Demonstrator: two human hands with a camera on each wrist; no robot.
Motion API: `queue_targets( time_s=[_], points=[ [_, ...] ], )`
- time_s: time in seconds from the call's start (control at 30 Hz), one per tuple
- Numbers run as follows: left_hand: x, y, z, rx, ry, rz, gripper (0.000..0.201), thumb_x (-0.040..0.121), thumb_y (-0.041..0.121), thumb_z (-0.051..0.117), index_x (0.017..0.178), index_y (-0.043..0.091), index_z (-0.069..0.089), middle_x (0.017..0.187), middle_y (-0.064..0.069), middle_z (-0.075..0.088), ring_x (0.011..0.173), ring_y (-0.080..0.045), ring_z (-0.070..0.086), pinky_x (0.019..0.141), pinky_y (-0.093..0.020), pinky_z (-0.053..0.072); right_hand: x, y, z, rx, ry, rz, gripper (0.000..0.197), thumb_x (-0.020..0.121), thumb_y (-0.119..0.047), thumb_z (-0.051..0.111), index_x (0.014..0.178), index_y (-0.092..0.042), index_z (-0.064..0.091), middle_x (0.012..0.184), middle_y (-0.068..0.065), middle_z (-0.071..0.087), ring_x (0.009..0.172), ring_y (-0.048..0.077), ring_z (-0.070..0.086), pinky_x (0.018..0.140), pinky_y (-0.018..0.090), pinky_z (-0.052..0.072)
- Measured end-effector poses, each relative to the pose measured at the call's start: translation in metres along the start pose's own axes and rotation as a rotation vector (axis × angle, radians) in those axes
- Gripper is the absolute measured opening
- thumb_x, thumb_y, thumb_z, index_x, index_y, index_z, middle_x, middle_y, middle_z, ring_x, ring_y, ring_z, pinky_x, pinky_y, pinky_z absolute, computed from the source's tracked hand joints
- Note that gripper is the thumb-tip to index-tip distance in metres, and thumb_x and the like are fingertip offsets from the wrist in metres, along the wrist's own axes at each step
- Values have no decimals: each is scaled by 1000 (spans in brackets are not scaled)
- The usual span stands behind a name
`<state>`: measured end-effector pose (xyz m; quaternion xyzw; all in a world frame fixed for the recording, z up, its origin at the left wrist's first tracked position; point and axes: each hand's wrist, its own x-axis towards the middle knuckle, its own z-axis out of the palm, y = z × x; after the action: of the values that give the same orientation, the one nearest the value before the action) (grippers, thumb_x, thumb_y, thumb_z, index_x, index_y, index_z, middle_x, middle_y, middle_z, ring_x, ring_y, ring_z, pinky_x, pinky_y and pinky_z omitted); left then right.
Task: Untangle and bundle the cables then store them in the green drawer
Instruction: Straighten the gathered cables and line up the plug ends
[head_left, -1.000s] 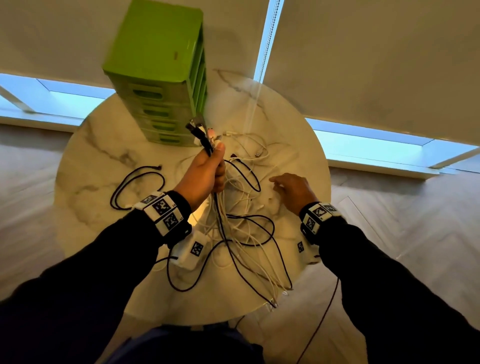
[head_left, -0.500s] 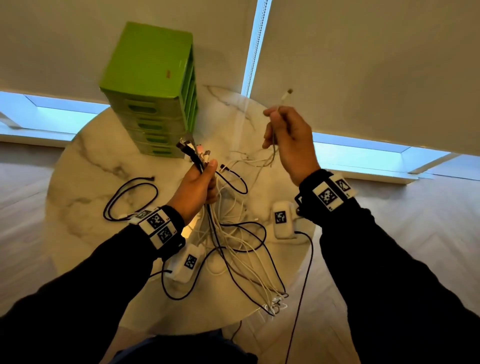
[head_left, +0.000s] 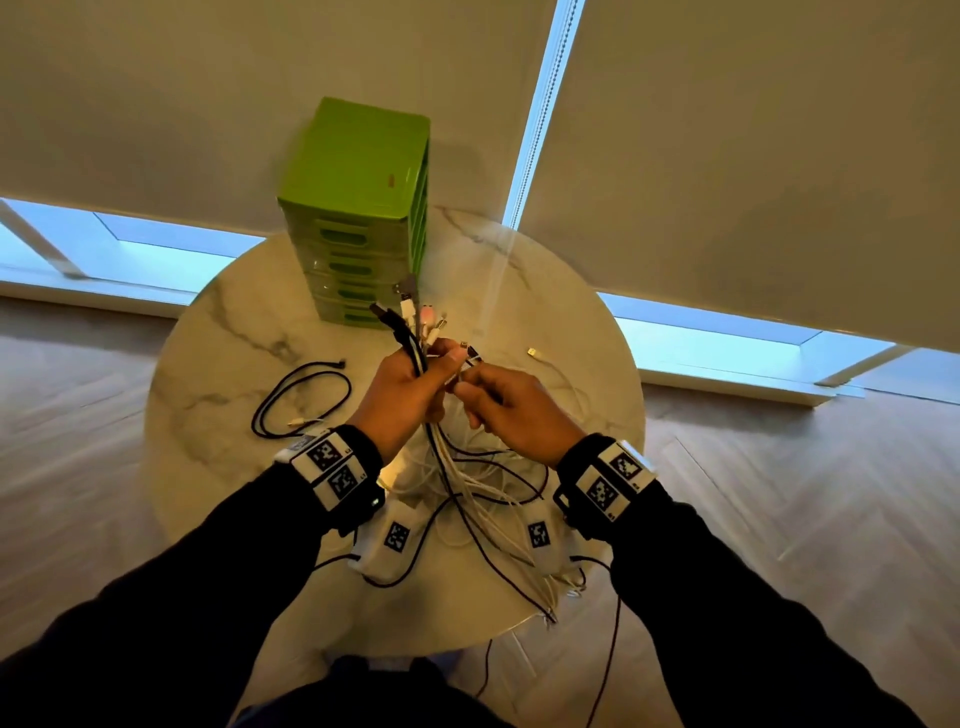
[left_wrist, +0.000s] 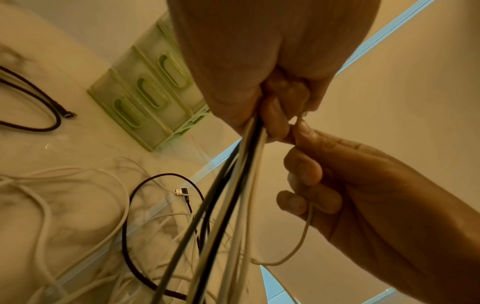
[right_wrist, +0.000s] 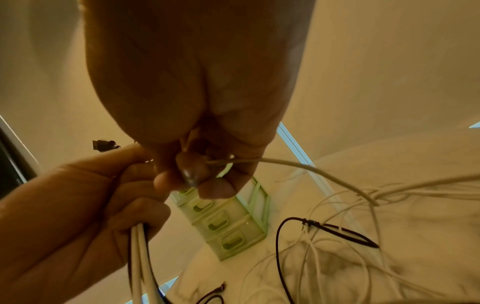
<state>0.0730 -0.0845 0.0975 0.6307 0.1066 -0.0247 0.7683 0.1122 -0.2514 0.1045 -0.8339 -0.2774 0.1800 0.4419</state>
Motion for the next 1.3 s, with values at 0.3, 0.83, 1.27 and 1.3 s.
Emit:
queue_targets(
  time_s=[0.3,0.83,1.27,1.3],
  points=[
    [-6,-1,-10,-203,150,-72,11,103,22,57,92,23,56,56,9,27,48,-10,23,50,-25,27,-15,8,3,-8,297,76,27,108,-28,44,88,-15,57,68,-8,55,61,3,48,64,20,39],
    [-23,1,-1,62,136,-26,43,106,47,42,77,16,50,58,3,45,54,-10,45,53,-27,39,-7,-23,37,45,67,7,30,108,-33,40,88,-22,58,72,-3,62,62,6,54,67,34,48],
    [4,36,-31,-346,330,48,34,106,48,40,88,20,49,65,6,41,59,-11,54,59,-32,56,-40,76,41,-138,-153,347,46,107,-48,33,69,-28,51,69,-6,55,66,10,51,76,25,40],
    [5,41,-35,-379,324,59,37,105,50,40,83,21,45,64,7,39,55,-10,48,52,-29,50,-43,87,39,-187,-153,352,45,107,-47,33,69,-29,49,70,-5,54,69,14,52,77,29,41]
  ],
)
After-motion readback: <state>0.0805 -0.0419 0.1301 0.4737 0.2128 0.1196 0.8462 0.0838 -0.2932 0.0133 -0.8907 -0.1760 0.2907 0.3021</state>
